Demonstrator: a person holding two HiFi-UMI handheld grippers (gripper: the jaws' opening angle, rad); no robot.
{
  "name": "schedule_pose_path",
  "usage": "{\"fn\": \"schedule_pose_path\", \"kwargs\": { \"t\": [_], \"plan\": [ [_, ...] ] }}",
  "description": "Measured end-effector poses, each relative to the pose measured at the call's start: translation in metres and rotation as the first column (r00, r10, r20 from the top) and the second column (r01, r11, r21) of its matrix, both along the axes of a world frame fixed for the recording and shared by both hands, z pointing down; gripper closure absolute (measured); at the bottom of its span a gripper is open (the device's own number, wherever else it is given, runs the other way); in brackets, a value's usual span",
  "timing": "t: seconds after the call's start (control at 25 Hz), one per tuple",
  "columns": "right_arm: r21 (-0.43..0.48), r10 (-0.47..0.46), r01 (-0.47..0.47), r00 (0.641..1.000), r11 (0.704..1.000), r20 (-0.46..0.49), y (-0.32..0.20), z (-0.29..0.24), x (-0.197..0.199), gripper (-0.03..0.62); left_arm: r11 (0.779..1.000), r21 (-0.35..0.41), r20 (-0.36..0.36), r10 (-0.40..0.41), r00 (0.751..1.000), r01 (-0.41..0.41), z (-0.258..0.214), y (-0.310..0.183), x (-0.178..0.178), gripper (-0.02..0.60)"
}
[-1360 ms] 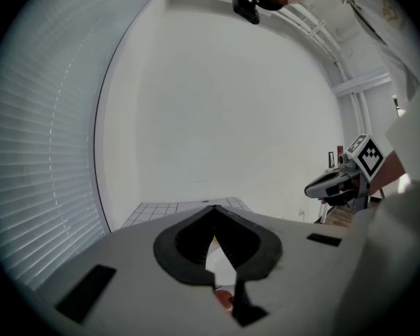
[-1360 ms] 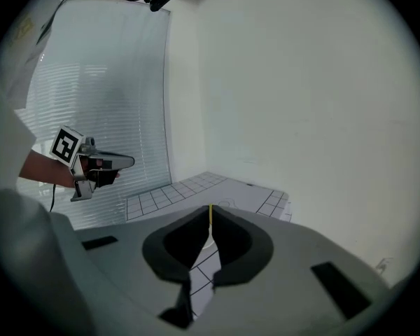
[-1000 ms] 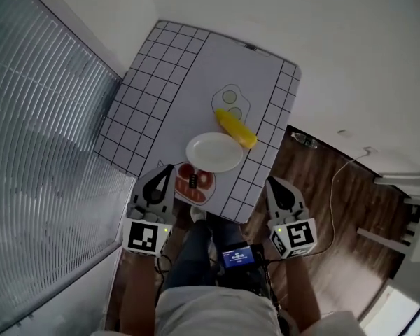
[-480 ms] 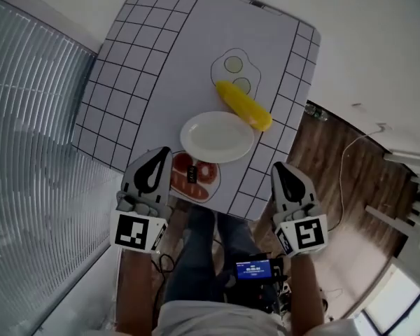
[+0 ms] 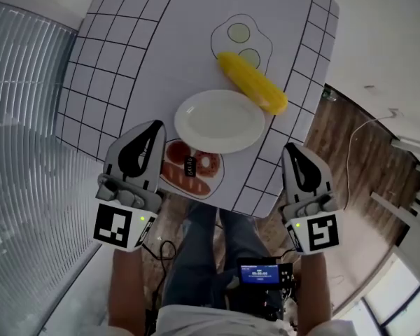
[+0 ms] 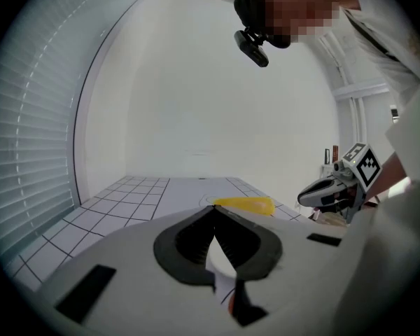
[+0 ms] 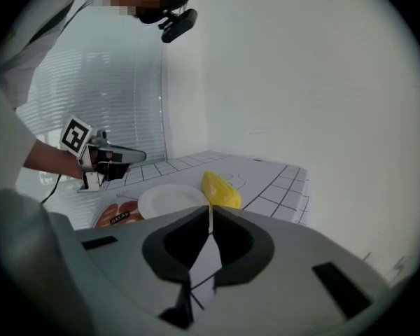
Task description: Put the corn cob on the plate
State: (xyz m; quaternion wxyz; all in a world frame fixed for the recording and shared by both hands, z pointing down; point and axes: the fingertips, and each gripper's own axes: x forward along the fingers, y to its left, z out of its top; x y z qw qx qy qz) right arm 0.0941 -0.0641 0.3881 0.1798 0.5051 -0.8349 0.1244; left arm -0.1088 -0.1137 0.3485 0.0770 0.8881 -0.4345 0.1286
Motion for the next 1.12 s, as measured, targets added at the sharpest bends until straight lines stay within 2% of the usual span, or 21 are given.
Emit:
{"fn": "schedule_pose_path", "kwargs": {
  "t": [0.12, 0.36, 0.56, 0.68, 0.88, 1.12],
  "plan": [
    [0.018, -0.017, 0.018, 1.000, 1.000, -0.024, -0.007, 0.004, -0.002, 0.585, 0.999, -0.024, -0.009, 0.030, 1.000, -0.030, 0.008, -0.004, 0.004, 0.572],
    [0.061, 0.008, -0.008, 1.000, 0.998, 0.004, -0.023, 0.003, 0.000, 0.585, 0.996, -0.057, -0.026, 0.070, 0.997, -0.071, 0.018, -0.011, 0.012, 0.572],
    [0.054, 0.012, -0.011, 1.000, 0.998, -0.014, -0.031, 0.006, 0.000, 0.582, 0.992, -0.064, 0.020, 0.108, 0.994, -0.107, 0.026, -0.024, 0.020, 0.572],
    [0.048, 0.009, -0.008, 1.000, 0.999, -0.009, -0.035, 0.007, -0.002, 0.575, 0.988, -0.067, 0.019, 0.143, 0.989, -0.142, 0.028, -0.033, 0.027, 0.572],
    [0.042, 0.008, -0.008, 1.000, 0.999, -0.006, -0.044, 0.009, 0.000, 0.552, 0.971, -0.119, 0.050, 0.214, 0.976, -0.207, 0.038, -0.042, 0.039, 0.572],
    [0.046, -0.009, 0.009, 1.000, 0.999, 0.005, -0.054, 0.009, -0.003, 0.520, 0.957, -0.140, 0.072, 0.264, 0.962, -0.252, 0.046, -0.049, 0.048, 0.572]
  ]
}}
